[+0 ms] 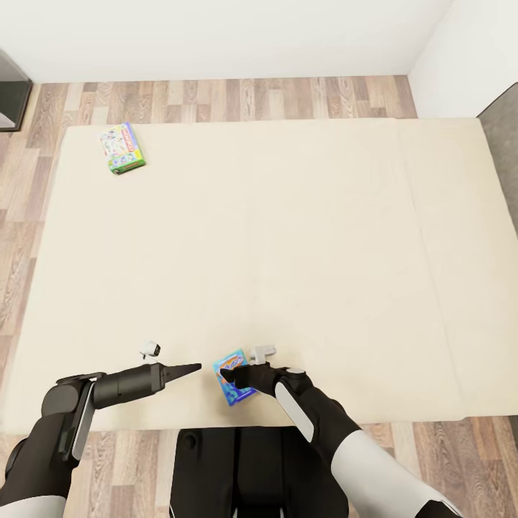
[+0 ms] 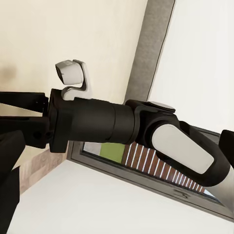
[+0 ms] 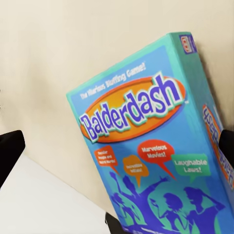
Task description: Put all the toys in the child's room - the three board games (two on the bed and one on the table), the two jigsaw puzzles on the table, and the tennis ball on the table - inside the toy box on the table in the child's room.
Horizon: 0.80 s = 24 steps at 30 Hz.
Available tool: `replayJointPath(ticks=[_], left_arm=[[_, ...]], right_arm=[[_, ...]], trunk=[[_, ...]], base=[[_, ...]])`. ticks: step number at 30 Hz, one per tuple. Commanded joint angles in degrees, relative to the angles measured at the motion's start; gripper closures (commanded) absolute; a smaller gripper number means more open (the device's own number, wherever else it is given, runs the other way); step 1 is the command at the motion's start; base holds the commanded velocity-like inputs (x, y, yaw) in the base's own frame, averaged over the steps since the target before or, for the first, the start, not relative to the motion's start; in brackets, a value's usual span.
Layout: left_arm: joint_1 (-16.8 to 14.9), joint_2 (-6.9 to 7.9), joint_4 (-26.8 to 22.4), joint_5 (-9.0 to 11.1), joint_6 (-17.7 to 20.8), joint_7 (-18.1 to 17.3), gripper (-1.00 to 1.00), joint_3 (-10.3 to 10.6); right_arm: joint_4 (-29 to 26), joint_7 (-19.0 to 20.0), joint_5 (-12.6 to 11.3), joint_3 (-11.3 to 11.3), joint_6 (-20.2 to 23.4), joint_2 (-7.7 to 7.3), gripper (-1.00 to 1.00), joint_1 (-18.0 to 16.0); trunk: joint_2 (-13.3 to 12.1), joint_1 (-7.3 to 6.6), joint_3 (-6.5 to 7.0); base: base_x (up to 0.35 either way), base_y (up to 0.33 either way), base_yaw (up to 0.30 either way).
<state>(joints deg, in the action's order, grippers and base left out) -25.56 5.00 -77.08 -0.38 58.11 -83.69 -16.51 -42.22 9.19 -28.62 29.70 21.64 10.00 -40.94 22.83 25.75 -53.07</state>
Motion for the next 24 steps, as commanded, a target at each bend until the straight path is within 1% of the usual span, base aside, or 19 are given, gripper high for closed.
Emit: replayJointPath(ticks=[1, 9, 19, 24], left_arm=[[0.0, 0.01, 0.0, -0.1, 0.6, -0.2, -1.00, 0.0], [0.0, 0.01, 0.0, -0.1, 0.6, -0.2, -1.00, 0.0], [0.0, 0.01, 0.0, -0.1, 0.6, -0.2, -1.00, 0.0], [0.0, 0.01, 0.0, -0.1, 0.6, -0.2, -1.00, 0.0]], right_arm=[[0.0, 0.0, -0.2, 0.0, 0.2, 0.00, -1.00, 0.0], [0.0, 0.0, -0.2, 0.0, 0.2, 0.00, -1.00, 0.0], [0.0, -0.1, -0.1, -0.1, 0.6, 0.00, -1.00, 0.0], [0.1, -0.2, -0.1, -0.2, 2.5, 0.00, -1.00, 0.0]], trunk=[[0.1, 0.03, -0.05], [0.1, 0.03, -0.05], [0.1, 0.03, -0.05], [0.1, 0.03, -0.05]], base=[[0.000, 0.094, 0.000], [0.000, 0.063, 0.000], [0.000, 0.009, 0.000], [0.000, 0.000, 0.000]])
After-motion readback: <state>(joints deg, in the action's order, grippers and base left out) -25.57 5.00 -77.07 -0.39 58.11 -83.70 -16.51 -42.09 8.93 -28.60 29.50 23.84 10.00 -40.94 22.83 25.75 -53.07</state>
